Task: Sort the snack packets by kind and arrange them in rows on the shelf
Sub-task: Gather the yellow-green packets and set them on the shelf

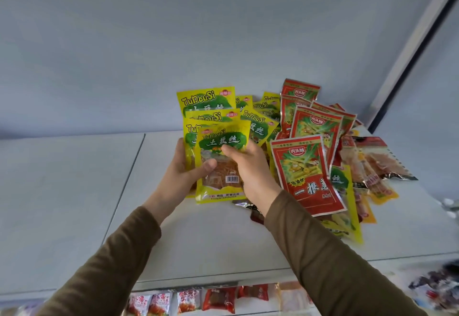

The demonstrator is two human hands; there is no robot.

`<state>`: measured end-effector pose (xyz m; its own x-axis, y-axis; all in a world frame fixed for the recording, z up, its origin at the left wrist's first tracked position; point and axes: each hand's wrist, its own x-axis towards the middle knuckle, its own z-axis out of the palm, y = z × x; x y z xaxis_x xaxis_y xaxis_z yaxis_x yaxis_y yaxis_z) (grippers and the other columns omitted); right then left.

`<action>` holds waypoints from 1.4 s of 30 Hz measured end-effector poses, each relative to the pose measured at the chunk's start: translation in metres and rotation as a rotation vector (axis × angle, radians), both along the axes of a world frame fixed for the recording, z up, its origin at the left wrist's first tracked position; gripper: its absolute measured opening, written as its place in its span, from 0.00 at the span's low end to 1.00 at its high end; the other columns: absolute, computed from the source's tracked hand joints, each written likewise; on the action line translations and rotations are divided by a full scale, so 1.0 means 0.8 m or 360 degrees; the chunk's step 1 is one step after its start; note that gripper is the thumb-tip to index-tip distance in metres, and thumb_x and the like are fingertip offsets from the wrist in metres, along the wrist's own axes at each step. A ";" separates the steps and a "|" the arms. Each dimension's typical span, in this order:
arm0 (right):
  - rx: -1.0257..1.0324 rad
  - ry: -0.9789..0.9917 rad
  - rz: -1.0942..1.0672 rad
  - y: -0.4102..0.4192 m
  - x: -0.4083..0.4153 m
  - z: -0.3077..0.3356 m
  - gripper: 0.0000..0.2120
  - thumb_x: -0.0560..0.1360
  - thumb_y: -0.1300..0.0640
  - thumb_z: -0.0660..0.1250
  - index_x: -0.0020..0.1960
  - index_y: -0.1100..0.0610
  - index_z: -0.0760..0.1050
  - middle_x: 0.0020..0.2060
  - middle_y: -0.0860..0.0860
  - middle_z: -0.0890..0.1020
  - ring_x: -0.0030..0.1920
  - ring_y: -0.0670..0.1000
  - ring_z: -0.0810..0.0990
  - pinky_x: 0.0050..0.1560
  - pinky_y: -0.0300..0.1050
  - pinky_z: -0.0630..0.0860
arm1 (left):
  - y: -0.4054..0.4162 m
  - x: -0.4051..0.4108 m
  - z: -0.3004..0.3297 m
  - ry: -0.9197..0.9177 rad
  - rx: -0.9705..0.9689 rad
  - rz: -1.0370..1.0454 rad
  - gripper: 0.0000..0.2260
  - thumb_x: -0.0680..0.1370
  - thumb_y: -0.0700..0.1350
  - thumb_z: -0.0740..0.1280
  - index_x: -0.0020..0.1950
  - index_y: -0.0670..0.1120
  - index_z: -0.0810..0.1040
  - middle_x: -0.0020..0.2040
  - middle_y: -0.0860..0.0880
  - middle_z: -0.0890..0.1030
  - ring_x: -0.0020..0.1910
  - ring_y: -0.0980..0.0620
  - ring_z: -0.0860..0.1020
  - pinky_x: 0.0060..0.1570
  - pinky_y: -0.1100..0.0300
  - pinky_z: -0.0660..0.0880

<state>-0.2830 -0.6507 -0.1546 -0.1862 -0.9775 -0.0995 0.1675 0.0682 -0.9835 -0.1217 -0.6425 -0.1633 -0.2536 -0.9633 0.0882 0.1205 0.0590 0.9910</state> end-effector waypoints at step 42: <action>-0.0016 0.1987 -0.0013 -0.165 -0.040 0.021 0.32 0.75 0.56 0.70 0.73 0.58 0.59 0.49 0.57 0.81 0.52 0.61 0.81 0.57 0.55 0.76 | -0.027 0.055 -0.016 0.0870 0.0679 -0.0138 0.09 0.78 0.46 0.69 0.45 0.44 0.87 0.37 0.49 0.85 0.35 0.52 0.83 0.38 0.58 0.82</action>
